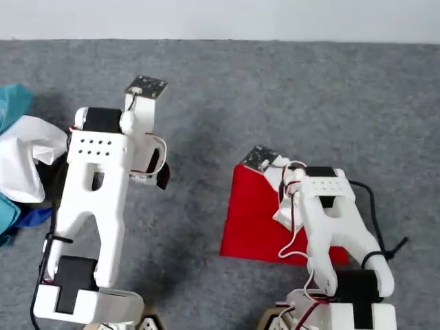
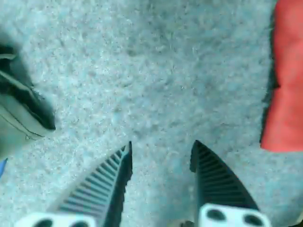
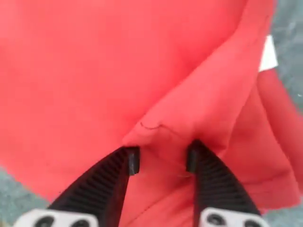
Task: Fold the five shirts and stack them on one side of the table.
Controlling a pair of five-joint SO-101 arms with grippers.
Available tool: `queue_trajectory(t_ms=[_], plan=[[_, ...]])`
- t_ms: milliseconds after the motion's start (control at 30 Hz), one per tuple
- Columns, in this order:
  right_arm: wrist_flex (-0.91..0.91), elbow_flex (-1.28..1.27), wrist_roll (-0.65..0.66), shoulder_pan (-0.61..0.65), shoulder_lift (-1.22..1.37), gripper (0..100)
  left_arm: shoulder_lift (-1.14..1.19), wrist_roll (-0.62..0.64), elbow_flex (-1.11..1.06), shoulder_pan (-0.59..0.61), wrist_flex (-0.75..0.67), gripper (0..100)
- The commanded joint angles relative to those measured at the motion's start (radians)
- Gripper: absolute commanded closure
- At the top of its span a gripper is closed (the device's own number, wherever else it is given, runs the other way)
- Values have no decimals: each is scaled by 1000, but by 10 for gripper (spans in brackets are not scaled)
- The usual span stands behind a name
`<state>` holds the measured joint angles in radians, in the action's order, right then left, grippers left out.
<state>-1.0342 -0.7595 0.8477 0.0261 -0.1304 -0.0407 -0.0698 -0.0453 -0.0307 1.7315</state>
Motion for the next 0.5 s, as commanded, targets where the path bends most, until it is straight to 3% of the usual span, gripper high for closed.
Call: queue_trajectory(t_ms=[0,133,467], plan=[[24,37,-6,-64,5,849,-37,-5,4,2,26,809],[19,78,-6,-97,5,972,-37,-5,4,0,21,809],[15,261,17,-239,5,984,-37,-8,2,2,21,809]])
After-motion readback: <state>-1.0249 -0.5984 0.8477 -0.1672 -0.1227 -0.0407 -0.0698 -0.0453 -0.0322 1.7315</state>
